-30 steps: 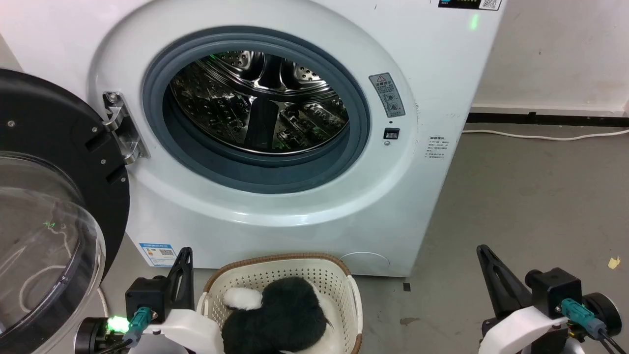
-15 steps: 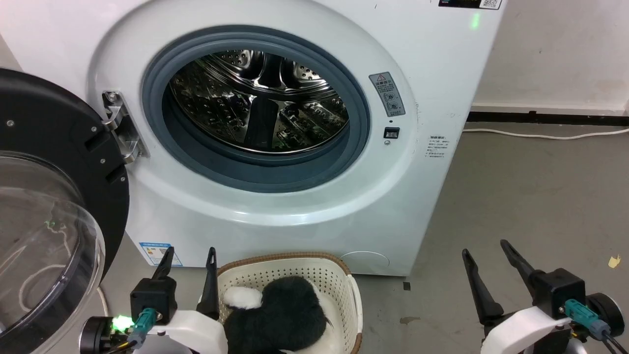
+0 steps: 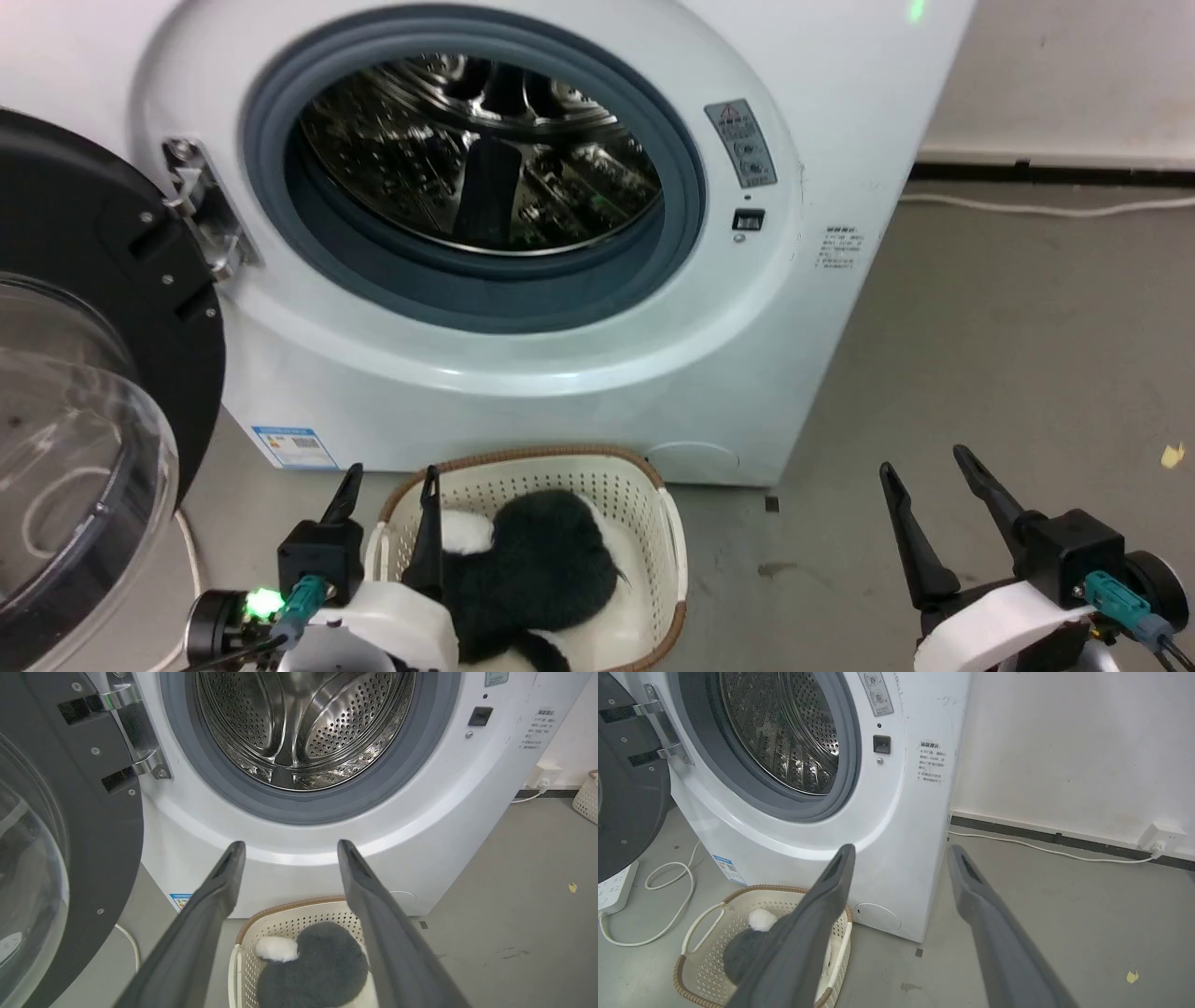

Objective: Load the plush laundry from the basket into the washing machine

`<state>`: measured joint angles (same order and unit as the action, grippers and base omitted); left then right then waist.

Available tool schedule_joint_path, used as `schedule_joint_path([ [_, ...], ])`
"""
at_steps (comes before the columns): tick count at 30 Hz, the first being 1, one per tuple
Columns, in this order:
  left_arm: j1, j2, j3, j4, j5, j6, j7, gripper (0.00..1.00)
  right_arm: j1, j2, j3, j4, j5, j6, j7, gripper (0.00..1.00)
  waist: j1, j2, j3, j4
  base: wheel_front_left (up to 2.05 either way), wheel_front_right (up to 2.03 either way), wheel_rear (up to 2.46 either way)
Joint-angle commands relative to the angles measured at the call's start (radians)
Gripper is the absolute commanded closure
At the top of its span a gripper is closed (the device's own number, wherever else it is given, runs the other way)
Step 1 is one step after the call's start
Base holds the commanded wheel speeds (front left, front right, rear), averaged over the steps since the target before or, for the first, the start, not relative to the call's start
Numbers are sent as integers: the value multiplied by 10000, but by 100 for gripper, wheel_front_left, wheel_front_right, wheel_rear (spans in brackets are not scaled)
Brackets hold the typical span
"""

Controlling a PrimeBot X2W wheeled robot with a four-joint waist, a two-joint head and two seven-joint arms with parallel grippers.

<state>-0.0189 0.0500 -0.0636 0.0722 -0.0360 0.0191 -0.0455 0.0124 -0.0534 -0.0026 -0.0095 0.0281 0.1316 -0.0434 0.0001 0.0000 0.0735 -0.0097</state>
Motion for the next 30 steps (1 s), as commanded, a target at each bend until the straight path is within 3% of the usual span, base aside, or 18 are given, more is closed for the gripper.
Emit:
schedule_joint_path([
  [1, -243, 10, -112, 180, -51, 68, -99, 0, -89, -50, 16, -99, 95, -2, -122, 0, 0, 0, 218, -55, 0, 0, 0],
  [16, -1356, 172, -456, 1786, -299, 5, -126, 0, -506, -28, 81, -383, 463, -3, -414, 0, 0, 0, 1391, -464, 0, 0, 0],
  [30, -2919, 313, -797, 4333, -741, 49, -63, 0, -919, 4, 249, -541, 780, -4, -748, 0, -1, 0, 2551, -883, 0, 0, 0],
])
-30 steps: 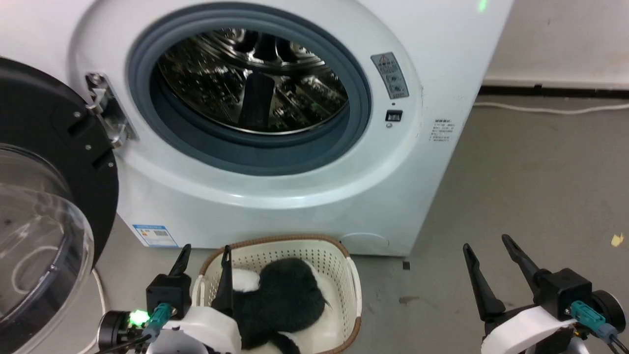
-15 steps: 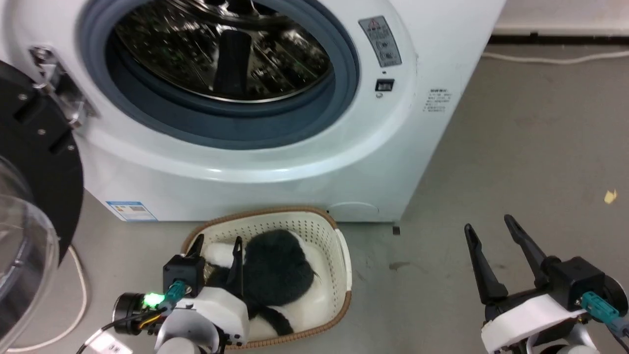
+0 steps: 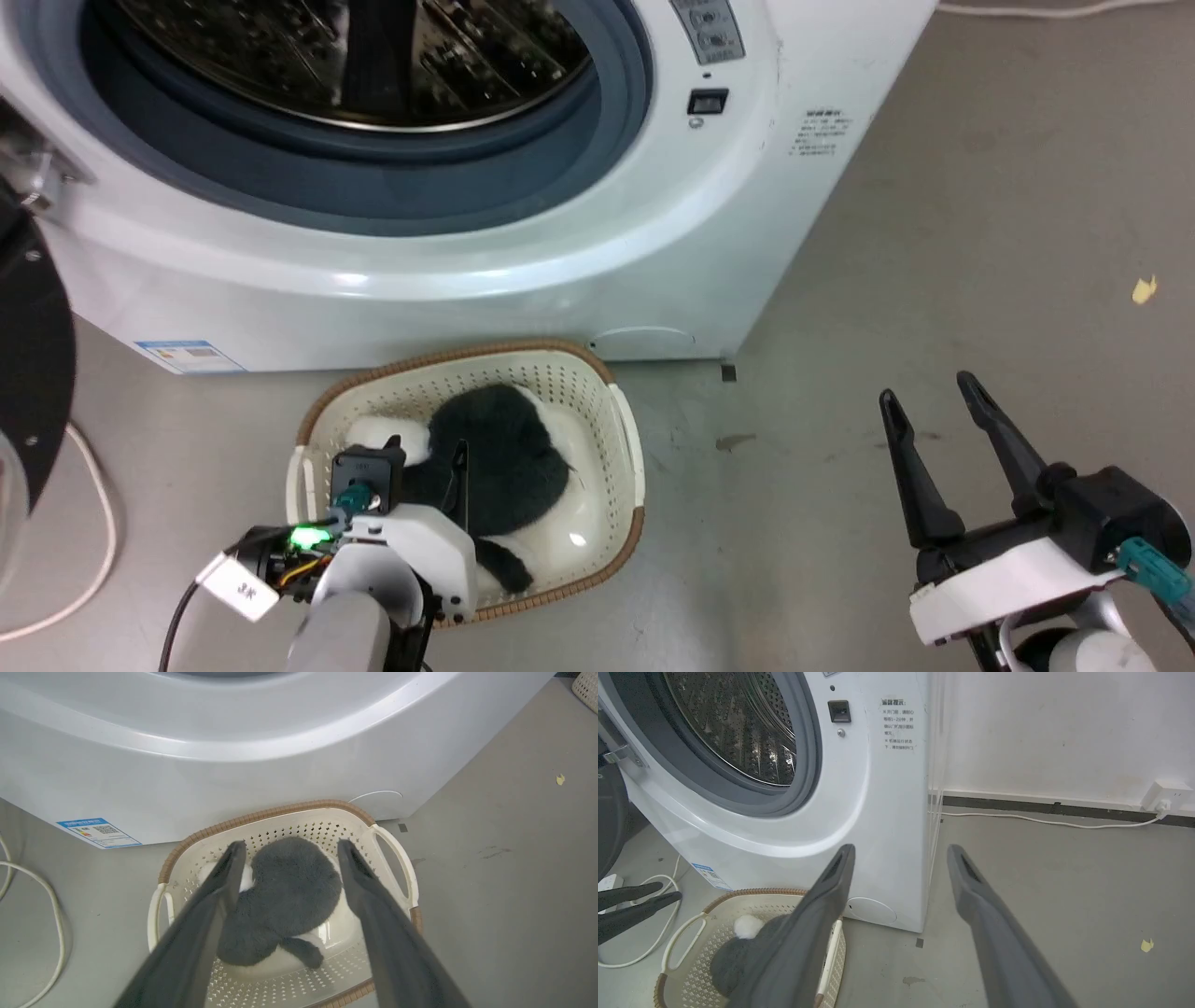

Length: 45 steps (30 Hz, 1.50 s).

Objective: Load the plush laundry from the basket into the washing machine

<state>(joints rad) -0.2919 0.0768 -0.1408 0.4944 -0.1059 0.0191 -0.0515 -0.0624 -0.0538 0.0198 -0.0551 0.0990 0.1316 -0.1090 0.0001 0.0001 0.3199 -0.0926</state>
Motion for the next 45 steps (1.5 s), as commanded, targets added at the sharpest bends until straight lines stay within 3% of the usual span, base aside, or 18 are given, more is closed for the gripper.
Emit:
schedule_joint_path([
  [1, -296, 60, -25, 267, -91, 55, 12, 0, -194, 9, 36, -103, 92, -4, -113, 0, -1, -1, 166, -79, 0, 0, 0],
  [27, -3260, 1175, -931, 3750, -798, -238, 1472, 0, -969, 30, 556, -453, 937, -6, -698, 0, -1, -1, 3032, -1226, 0, 0, 0],
  [45, -5141, 2189, -1717, 5529, -1058, 13, 1639, 0, -1402, 33, 854, -606, 1716, -8, -1074, 0, -1, -1, 4727, -2089, 0, 0, 0],
])
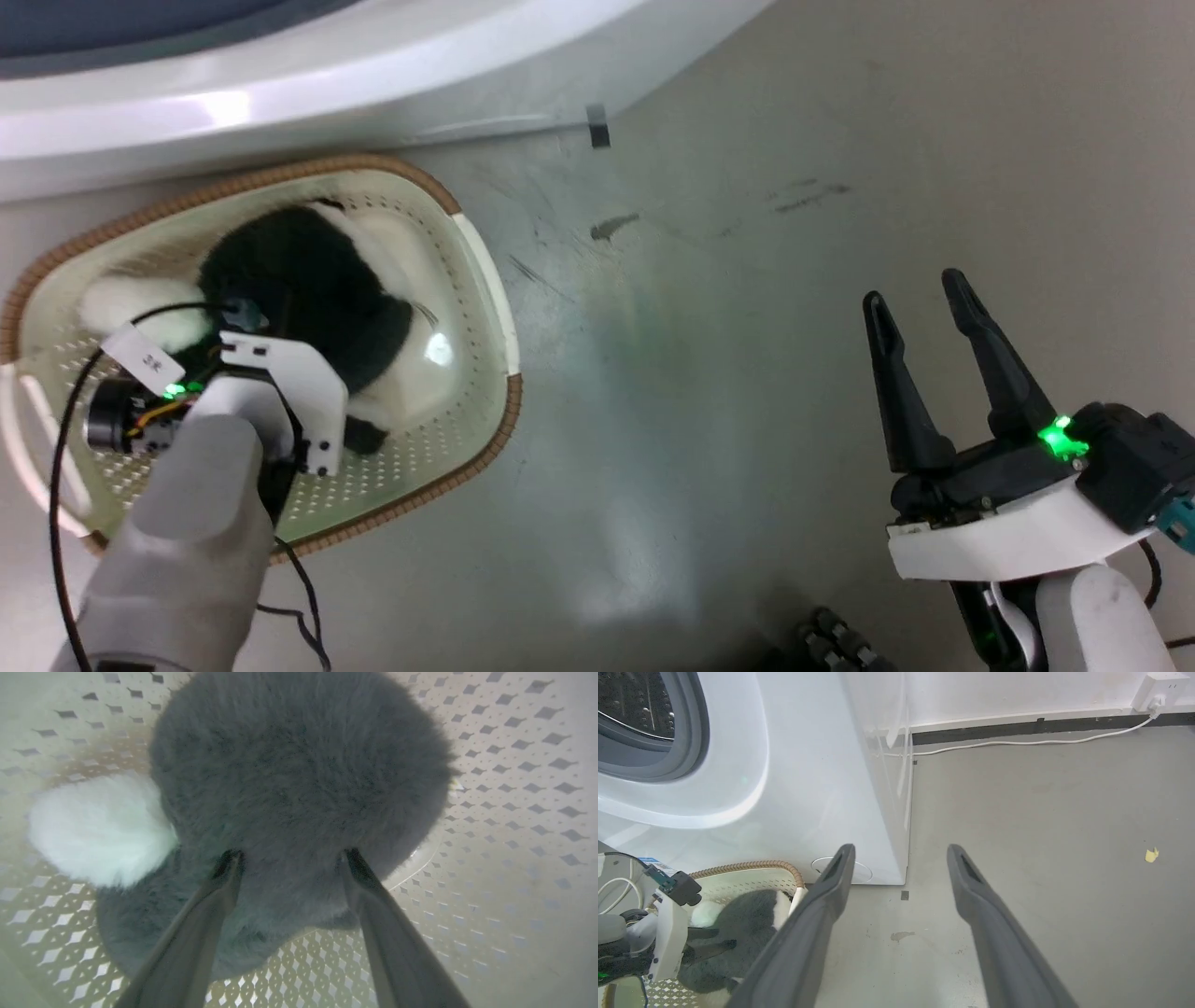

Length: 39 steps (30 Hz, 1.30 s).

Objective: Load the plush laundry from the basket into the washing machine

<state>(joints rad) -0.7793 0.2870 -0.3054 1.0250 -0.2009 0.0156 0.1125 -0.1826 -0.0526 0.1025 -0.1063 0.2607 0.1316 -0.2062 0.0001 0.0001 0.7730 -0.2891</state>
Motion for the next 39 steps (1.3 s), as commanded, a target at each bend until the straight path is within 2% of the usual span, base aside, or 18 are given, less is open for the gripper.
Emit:
schedule_joint_path([
  [1, -366, 125, -116, 325, -130, 61, 8, 0, -223, 21, 39, -102, 131, -8, -122, 0, -1, -1, 284, -161, 0, 0, 0],
  [7, -869, 269, -398, 942, -265, 93, 50, 0, -358, 22, 73, -109, 306, -8, -248, 0, -1, -1, 738, -335, 0, 0, 0],
  [8, -932, 275, -438, 1039, -305, 54, 27, 75, -378, 22, 84, -109, 330, -8, -269, 0, -1, -1, 800, -359, 0, 0, 0],
  [9, -988, 285, -469, 1141, -351, 38, 9, 100, -399, 22, 96, -106, 348, -8, -290, 0, -1, -1, 855, -385, 0, 0, 0],
  [16, -1234, 293, -744, 1852, -586, 190, -409, 100, -487, 23, 57, -27, 386, -9, -435, 0, -1, -1, 939, -447, 0, 0, 0],
  [22, -1264, 85, -910, 2435, -898, 213, -1074, 100, -424, 24, -62, 39, 214, -9, -555, 0, -1, -1, 439, -311, 0, 0, 0],
  [33, 1, -747, -545, 2420, -1623, -130, -3107, 100, 252, 24, -393, 333, -241, -9, -555, 0, -1, -1, -2263, 454, 0, 0, 0],
  [39, 929, -1144, -372, 1832, -1895, -366, -3699, 100, 789, -100, -401, 383, -737, -9, -556, 0, -1, -1, -3605, 965, 0, 0, 0],
])
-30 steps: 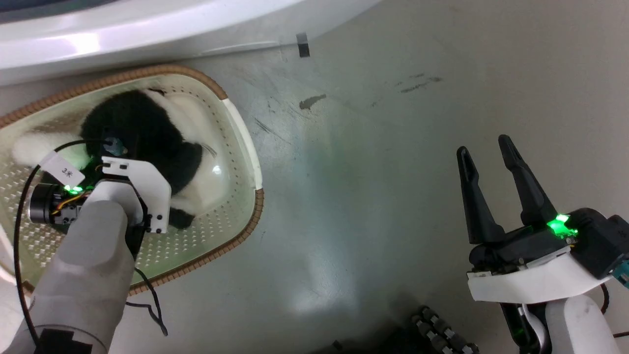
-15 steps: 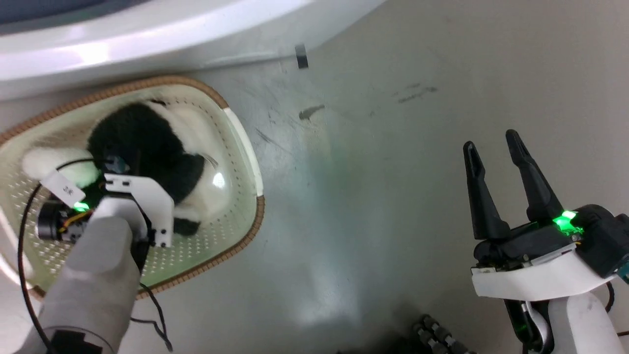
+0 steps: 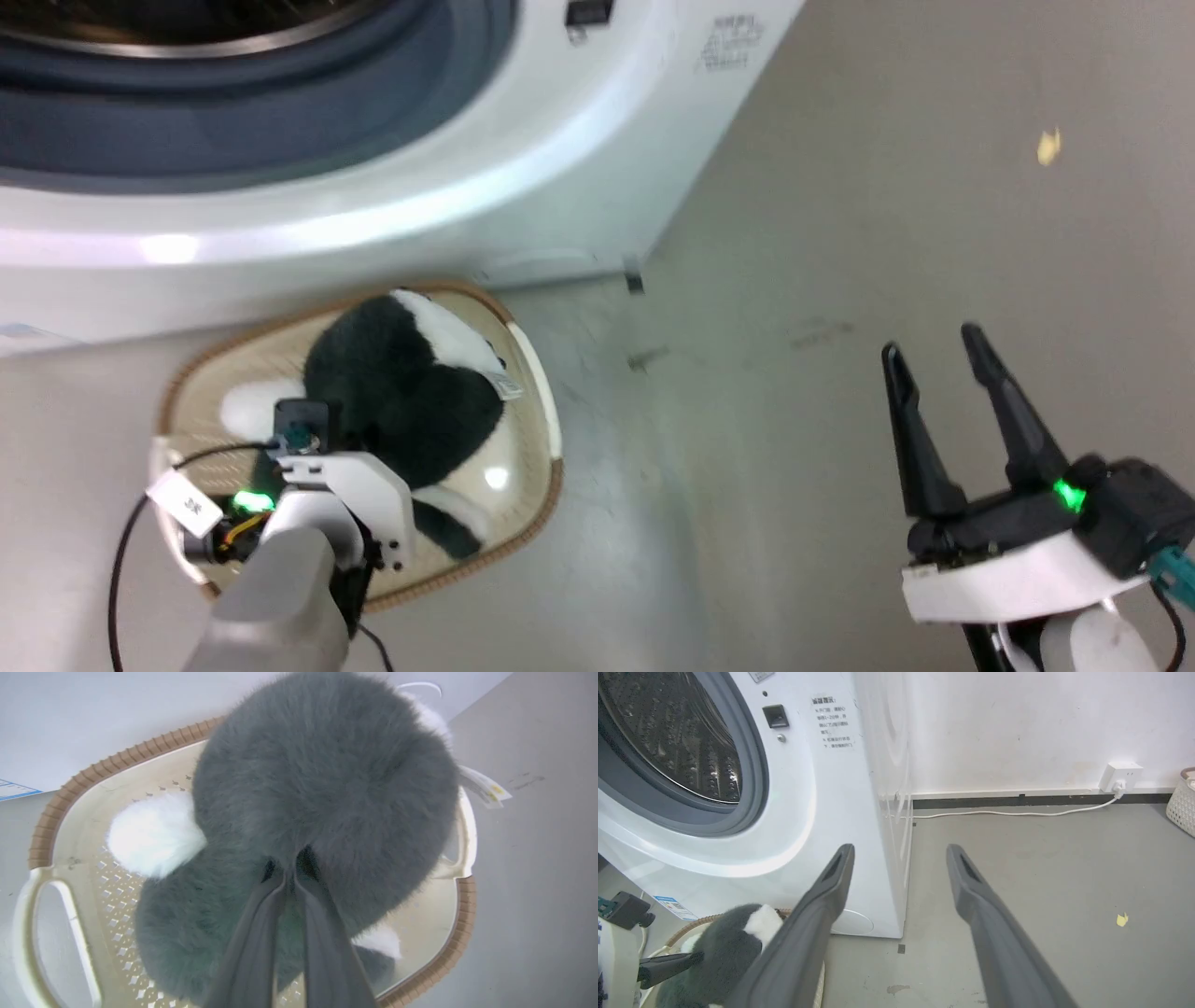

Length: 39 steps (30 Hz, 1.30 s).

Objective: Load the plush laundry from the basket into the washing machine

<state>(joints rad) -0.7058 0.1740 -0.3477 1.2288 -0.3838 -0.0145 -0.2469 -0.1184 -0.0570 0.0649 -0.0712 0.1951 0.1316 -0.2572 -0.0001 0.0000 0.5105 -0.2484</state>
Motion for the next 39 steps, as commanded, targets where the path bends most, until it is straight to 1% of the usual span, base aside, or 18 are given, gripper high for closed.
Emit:
schedule_joint_path([
  [1, 193, -14, 52, -206, -66, -65, -105, 100, 146, -56, -25, 32, -81, -9, -45, 0, 1, 0, -980, 558, 0, 0, 0],
  [2, 560, -66, 128, -761, -69, -46, -137, 100, 355, -110, -29, 61, -198, -9, -45, 0, 1, 0, -1354, 731, 0, 0, 0],
  [3, 560, -66, 128, -761, -69, -46, -137, 100, 355, -110, -29, 61, -198, -9, -45, 0, 1, 0, -1354, 731, 0, 0, 0],
  [8, 1848, -54, 509, -2959, 142, 152, -145, 100, 801, -127, -13, 106, -431, -9, -45, 0, 1, 0, -2105, 1064, 0, 0, 0],
  [13, 3091, -111, 1142, -5070, 342, 276, -147, 100, 1080, -125, 8, 162, -556, -9, -45, 0, 1, 0, -2660, 1248, 0, 0, 0],
  [19, 4143, -143, 1691, -7536, 954, 331, -148, 100, 1215, -102, 51, 148, -642, -9, -45, 0, 1, 0, -2890, 1295, 0, 0, 0],
  [22, 4369, -200, 1951, -8804, 1300, 468, -148, 100, 1215, -116, 34, 58, -634, -9, -45, 0, 1, 0, -2756, 1306, 0, 0, 0],
  [25, 4305, -264, 2196, -9974, 1623, 569, -148, 100, 1166, -124, 47, -16, -634, -9, -45, 0, 1, 0, -2510, 1251, 0, 0, 0],
  [28, 3980, -235, 2254, -10783, 1965, 577, -148, 100, 1055, -143, 97, -60, -604, -9, -45, 0, 1, 0, -2165, 1138, 0, 0, 0],
  [32, 3066, 95, 2251, -10786, 2219, 483, 30, 100, 782, -173, 178, -103, -544, -9, -45, 0, 1, 0, -1566, 888, 0, 0, 0],
  [34, 2432, 240, 2310, -10771, 2254, 490, 352, 100, 629, -166, 205, -138, -506, -9, -45, 0, 1, 0, -1225, 722, 0, 0, 0],
  [39, 646, 848, 2273, -10630, 2601, 346, 1359, 100, 254, -126, 203, -215, -348, -9, -45, 0, 1, 0, -318, 318, 0, 0, 0],
])
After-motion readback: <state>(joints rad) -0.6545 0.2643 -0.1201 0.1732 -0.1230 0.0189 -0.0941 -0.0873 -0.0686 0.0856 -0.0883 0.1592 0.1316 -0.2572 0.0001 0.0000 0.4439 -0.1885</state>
